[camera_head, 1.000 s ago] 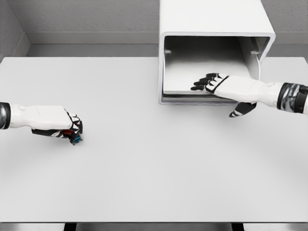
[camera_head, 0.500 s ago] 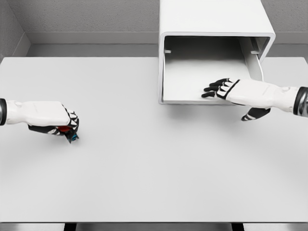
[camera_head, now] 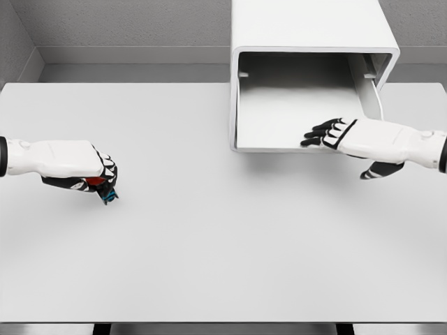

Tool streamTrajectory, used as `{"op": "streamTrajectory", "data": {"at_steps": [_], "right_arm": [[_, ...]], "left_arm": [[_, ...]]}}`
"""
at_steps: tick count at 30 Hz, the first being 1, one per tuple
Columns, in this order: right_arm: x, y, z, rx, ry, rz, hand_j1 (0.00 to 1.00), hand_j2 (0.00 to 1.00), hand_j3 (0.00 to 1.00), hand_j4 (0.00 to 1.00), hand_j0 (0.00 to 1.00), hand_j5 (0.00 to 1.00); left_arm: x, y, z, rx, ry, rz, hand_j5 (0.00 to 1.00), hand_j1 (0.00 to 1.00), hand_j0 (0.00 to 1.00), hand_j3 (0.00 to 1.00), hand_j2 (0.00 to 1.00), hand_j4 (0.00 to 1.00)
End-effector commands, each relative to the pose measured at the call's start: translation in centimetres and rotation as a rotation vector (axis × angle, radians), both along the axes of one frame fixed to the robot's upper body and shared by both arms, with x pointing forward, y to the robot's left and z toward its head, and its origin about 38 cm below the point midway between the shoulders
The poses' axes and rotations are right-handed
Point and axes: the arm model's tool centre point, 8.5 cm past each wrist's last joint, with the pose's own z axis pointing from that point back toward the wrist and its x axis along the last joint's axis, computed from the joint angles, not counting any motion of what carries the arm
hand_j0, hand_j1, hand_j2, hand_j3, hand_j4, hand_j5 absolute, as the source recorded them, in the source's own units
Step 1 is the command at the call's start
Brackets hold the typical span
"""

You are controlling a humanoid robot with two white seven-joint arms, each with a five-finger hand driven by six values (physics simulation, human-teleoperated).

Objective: Slide open multi-storey tabletop storage cabinets and put open load switch and slide close multi-storey tabletop storage cabinets

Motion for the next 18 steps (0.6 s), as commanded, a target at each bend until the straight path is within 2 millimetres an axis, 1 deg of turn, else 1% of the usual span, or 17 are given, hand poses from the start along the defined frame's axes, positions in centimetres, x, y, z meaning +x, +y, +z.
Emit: {"op": "streamTrajectory", "data": {"at_steps": [1,7,13,14,17,18], "right_arm": [[0.0,-0.1,0.5,0.002,-0.012,-0.002,1.00,1.00,1.00,1.00,1.00,1.00],[-0.1,-0.3,1.3,0.026,-0.030,0.008,1.00,1.00,1.00,1.00,1.00,1.00],[-0.2,-0.3,1.4,0.028,-0.029,0.015,1.00,1.00,1.00,1.00,1.00,1.00],[-0.3,-0.5,1.5,0.019,-0.031,0.016,1.00,1.00,1.00,1.00,1.00,1.00],[-0.8,-1.1,1.9,0.045,-0.038,0.033,1.00,1.00,1.00,1.00,1.00,1.00],[-1.1,-1.7,2.0,0.038,-0.038,0.036,1.00,1.00,1.00,1.00,1.00,1.00]], "left_arm": [[0.0,0.3,0.2,-0.003,0.002,0.010,0.40,0.40,0.40,0.40,0.40,0.40],[0.0,0.4,0.5,-0.009,-0.001,0.013,0.40,0.40,0.40,0.40,0.40,0.40],[0.0,0.4,0.6,-0.009,-0.002,0.013,0.40,0.40,0.40,0.40,0.40,0.40],[0.1,0.3,0.7,-0.012,-0.005,0.009,0.40,0.40,0.40,0.40,0.40,0.40],[0.1,-0.7,2.7,-0.048,-0.035,-0.019,0.40,0.40,0.40,0.40,0.40,0.40],[0.2,-1.4,3.2,-0.055,-0.051,-0.039,0.40,0.40,0.40,0.40,0.40,0.40]]}}
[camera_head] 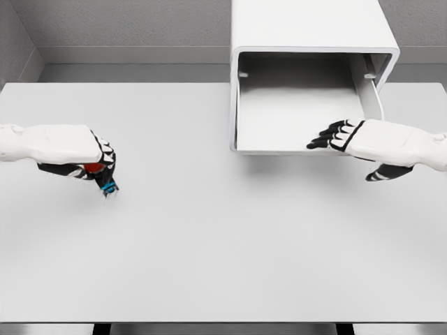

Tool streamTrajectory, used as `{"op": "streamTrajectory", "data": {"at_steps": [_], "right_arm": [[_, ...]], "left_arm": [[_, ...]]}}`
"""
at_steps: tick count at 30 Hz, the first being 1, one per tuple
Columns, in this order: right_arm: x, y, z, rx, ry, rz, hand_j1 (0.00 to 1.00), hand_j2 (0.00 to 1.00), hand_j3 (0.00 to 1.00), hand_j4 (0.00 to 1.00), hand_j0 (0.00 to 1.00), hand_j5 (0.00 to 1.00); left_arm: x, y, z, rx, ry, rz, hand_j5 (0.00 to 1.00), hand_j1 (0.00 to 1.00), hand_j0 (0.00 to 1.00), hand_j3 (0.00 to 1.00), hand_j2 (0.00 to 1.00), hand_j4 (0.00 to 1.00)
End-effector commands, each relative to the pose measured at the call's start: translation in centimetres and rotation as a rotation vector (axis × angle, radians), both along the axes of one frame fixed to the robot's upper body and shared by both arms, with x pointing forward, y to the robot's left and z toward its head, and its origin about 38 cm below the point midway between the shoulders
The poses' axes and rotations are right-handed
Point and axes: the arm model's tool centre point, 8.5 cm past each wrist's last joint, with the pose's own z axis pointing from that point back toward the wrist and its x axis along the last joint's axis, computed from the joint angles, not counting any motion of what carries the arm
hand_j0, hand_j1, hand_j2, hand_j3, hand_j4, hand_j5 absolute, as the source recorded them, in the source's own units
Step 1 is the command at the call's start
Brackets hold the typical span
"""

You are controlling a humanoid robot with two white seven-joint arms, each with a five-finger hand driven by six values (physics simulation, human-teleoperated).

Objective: Slide open multi-storey tabletop storage cabinets and put open load switch and slide close multi-storey tabletop storage cabinets

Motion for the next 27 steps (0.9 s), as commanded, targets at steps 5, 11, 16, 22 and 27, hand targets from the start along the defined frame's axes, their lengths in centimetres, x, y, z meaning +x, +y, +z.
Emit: {"op": "streamTrajectory", "data": {"at_steps": [5,11,16,22,27], "right_arm": [[-0.4,-0.6,1.5,0.024,-0.023,0.032,1.00,1.00,1.00,1.00,1.00,1.00],[-1.0,-2.1,2.9,0.039,-0.048,0.024,1.00,1.00,1.00,1.00,1.00,1.00],[-1.0,-2.5,3.3,0.042,-0.059,0.015,1.00,1.00,1.00,1.00,1.00,1.00],[-1.3,-3.6,4.9,0.076,-0.076,-0.008,1.00,1.00,1.00,1.00,1.00,1.00],[-2.3,-6.1,7.2,0.107,-0.120,-0.069,1.00,1.00,1.00,1.00,1.00,1.00]], "left_arm": [[0.2,-1.2,2.0,-0.058,-0.022,-0.026,0.40,0.40,0.40,0.40,0.40,0.40],[0.7,-2.8,3.5,-0.109,-0.046,-0.061,0.40,0.40,0.40,0.40,0.40,0.40],[1.3,-4.6,4.4,-0.142,-0.069,-0.100,0.40,0.40,0.40,0.40,0.40,0.40],[2.0,-8.2,4.7,-0.207,-0.075,-0.169,0.40,0.40,0.40,0.40,0.40,0.40],[2.2,-10.7,5.6,-0.239,-0.095,-0.224,0.40,0.40,0.40,0.40,0.40,0.40]]}}
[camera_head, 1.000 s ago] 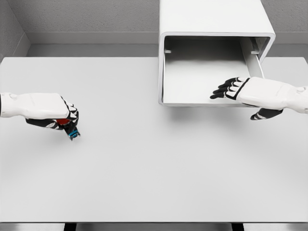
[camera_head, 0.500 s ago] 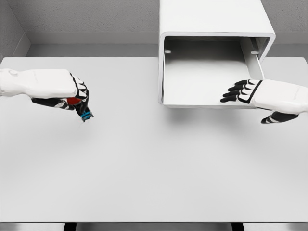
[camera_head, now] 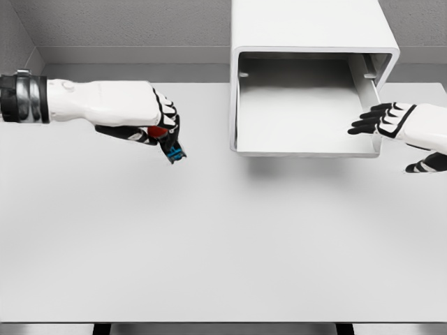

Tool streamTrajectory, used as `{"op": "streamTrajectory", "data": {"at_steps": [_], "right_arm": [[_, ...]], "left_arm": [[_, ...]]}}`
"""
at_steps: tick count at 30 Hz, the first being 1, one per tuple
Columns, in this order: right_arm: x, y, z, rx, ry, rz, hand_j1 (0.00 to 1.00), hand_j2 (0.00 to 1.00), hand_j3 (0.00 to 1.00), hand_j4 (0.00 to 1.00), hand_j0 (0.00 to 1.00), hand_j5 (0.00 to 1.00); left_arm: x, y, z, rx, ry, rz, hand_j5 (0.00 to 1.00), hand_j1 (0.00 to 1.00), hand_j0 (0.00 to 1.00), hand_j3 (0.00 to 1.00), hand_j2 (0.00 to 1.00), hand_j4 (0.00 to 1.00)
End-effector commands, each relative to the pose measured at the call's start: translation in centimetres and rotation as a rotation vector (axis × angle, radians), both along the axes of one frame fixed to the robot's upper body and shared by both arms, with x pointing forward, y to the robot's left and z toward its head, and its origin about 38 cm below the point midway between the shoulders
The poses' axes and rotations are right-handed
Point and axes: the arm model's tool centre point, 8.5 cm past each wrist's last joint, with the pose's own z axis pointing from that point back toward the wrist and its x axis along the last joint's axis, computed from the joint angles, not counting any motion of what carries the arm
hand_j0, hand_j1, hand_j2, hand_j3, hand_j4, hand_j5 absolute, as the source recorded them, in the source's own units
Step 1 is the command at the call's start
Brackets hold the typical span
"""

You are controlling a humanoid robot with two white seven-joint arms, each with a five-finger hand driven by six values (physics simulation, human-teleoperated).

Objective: Slide open multi-storey tabletop storage cabinets and put open load switch and slide close multi-storey tabletop storage cabinets

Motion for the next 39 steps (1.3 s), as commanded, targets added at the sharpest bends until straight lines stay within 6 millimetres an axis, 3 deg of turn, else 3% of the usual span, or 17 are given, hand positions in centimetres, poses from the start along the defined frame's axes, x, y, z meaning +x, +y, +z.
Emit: {"op": "streamTrajectory", "data": {"at_steps": [1,4,9,11,15,19,23,26,31,39], "right_arm": [[-0.1,-0.9,2.6,0.036,-0.055,-0.019,1.00,1.00,1.00,1.00,1.00,1.00],[-0.6,-2.1,3.7,0.037,-0.085,-0.052,1.00,1.00,1.00,1.00,1.00,1.00],[-5.0,-8.7,5.9,0.076,-0.144,-0.246,1.00,1.00,1.00,1.00,1.00,1.00],[-5.8,-9.6,5.6,0.071,-0.135,-0.278,1.00,1.00,1.00,1.00,1.00,1.00],[-6.4,-9.8,2.4,0.056,-0.028,-0.289,0.97,0.97,0.97,0.97,0.97,0.97],[-6.8,-9.9,0.8,0.048,0.028,-0.293,0.67,0.67,0.67,0.67,0.67,0.67],[-7.2,-9.1,-2.9,0.035,0.155,-0.268,0.65,0.65,0.65,0.65,0.65,0.65],[-7.3,-8.4,-4.6,0.033,0.211,-0.247,0.65,0.65,0.65,0.65,0.65,0.65],[-7.1,-7.8,-5.2,-0.001,0.248,-0.220,0.66,0.66,0.66,0.66,0.66,0.66],[-7.0,-7.1,-6.3,-0.007,0.285,-0.195,0.67,0.67,0.67,0.67,0.67,0.67]], "left_arm": [[0.0,-1.1,0.1,-0.022,0.005,-0.021,0.39,0.39,0.39,0.39,0.39,0.39],[0.0,-2.4,1.7,-0.040,-0.030,-0.056,0.40,0.40,0.40,0.40,0.40,0.40],[-0.8,-3.4,4.7,-0.043,-0.103,-0.102,0.39,0.39,0.39,0.39,0.39,0.39],[-0.8,-4.1,5.3,-0.050,-0.117,-0.117,0.39,0.39,0.39,0.39,0.39,0.39],[-0.8,-6.8,6.3,-0.075,-0.144,-0.174,0.39,0.39,0.39,0.39,0.39,0.39],[0.1,-9.3,6.2,-0.102,-0.137,-0.197,0.39,0.39,0.39,0.39,0.39,0.39],[1.6,-11.4,6.7,-0.130,-0.131,-0.199,0.39,0.39,0.39,0.39,0.39,0.39],[3.2,-13.4,5.7,-0.110,-0.130,-0.177,0.39,0.39,0.39,0.39,0.39,0.39],[3.7,-15.5,5.0,-0.110,-0.114,-0.186,0.39,0.39,0.39,0.39,0.39,0.39],[6.1,-18.5,2.6,-0.077,-0.079,-0.136,0.39,0.39,0.39,0.39,0.39,0.39]]}}
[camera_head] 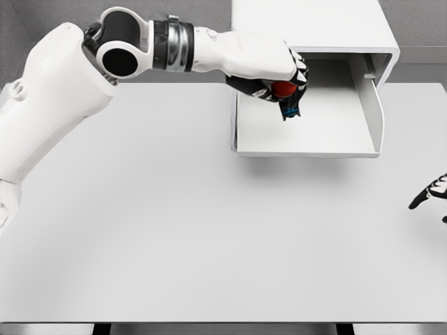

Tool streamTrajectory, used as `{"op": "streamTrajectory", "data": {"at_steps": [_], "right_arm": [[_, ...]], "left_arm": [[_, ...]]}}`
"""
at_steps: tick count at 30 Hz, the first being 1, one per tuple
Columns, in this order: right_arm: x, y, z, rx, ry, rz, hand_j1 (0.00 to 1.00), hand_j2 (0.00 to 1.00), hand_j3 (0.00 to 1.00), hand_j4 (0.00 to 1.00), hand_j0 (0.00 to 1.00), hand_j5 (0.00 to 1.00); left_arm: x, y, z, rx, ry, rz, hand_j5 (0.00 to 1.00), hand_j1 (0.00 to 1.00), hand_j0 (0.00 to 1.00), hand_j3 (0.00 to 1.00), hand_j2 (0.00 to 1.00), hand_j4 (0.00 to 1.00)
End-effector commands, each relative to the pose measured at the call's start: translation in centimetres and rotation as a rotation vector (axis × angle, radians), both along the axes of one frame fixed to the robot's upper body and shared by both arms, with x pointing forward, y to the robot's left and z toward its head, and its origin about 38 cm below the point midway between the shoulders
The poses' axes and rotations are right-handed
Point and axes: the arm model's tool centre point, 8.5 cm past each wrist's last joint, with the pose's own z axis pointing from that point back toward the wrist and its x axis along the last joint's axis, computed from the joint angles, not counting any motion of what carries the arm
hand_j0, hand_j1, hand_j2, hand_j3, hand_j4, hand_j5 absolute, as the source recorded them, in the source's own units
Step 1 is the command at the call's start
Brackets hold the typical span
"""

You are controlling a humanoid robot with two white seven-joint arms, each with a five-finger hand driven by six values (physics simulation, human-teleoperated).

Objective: Slide open multi-storey tabletop storage cabinets and put open load switch and slide close multi-storey tabletop storage cabinets

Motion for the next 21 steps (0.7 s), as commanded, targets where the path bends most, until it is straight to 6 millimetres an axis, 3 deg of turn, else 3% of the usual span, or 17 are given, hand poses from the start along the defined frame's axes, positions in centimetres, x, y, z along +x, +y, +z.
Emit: {"op": "streamTrajectory", "data": {"at_steps": [1,7,11,12,21], "right_arm": [[-0.1,0.2,-0.5,0.006,0.015,0.001,0.67,0.67,0.67,0.67,0.67,0.67],[-0.3,0.2,-1.6,0.030,-0.021,-0.029,0.70,0.70,0.70,0.70,0.70,0.70],[0.6,0.1,-1.2,0.057,-0.103,-0.061,0.72,0.72,0.72,0.72,0.72,0.72],[0.9,0.2,-0.7,0.061,-0.126,-0.061,0.72,0.72,0.72,0.72,0.72,0.72],[1.9,3.3,-2.6,0.061,-0.089,0.026,0.72,0.72,0.72,0.72,0.72,0.72]], "left_arm": [[0.5,-0.6,-0.4,0.004,0.010,0.014,0.39,0.39,0.39,0.39,0.39,0.39],[1.7,-1.6,-1.9,0.025,0.038,0.050,0.44,0.44,0.44,0.44,0.44,0.44],[1.6,-2.0,-1.8,0.018,0.043,0.042,0.64,0.64,0.64,0.64,0.64,0.64],[1.8,-1.9,-1.9,0.018,0.046,0.049,0.73,0.73,0.73,0.73,0.73,0.73],[2.0,-1.9,-1.7,0.008,0.054,0.055,0.95,0.95,0.95,0.95,0.95,0.95]]}}
